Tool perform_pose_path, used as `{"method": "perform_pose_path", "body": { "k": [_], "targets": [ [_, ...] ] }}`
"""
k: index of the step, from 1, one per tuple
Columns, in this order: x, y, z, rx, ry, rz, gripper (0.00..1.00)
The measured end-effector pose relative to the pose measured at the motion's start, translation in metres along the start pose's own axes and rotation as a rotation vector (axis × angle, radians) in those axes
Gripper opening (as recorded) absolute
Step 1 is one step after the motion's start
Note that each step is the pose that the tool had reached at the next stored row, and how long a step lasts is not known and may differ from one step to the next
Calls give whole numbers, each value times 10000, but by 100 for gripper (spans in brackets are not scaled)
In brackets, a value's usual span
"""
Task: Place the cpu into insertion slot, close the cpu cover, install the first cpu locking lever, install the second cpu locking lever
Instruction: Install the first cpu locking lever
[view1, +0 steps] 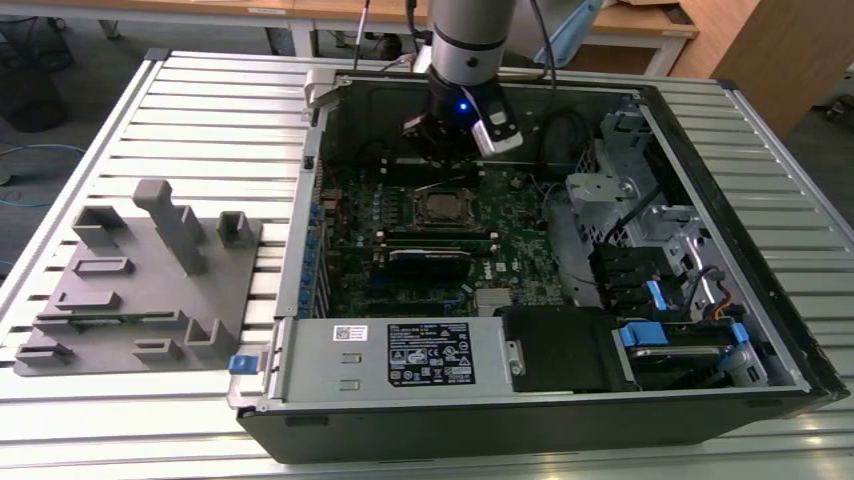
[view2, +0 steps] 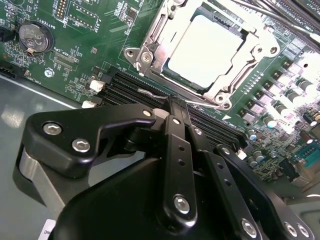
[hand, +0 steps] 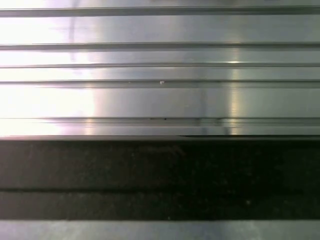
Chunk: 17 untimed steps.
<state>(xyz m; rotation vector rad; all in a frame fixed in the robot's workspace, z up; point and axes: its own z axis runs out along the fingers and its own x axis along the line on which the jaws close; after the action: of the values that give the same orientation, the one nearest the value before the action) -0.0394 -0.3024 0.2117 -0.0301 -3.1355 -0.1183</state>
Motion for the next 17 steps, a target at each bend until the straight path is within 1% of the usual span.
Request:
{"method": "perform_pose_path", "body": {
  "k": [4,17],
  "targets": [
    [-9,0,8,-2,-2,1,11],
    [-10,-5,83,0,-7,0,11]
  ]
}}
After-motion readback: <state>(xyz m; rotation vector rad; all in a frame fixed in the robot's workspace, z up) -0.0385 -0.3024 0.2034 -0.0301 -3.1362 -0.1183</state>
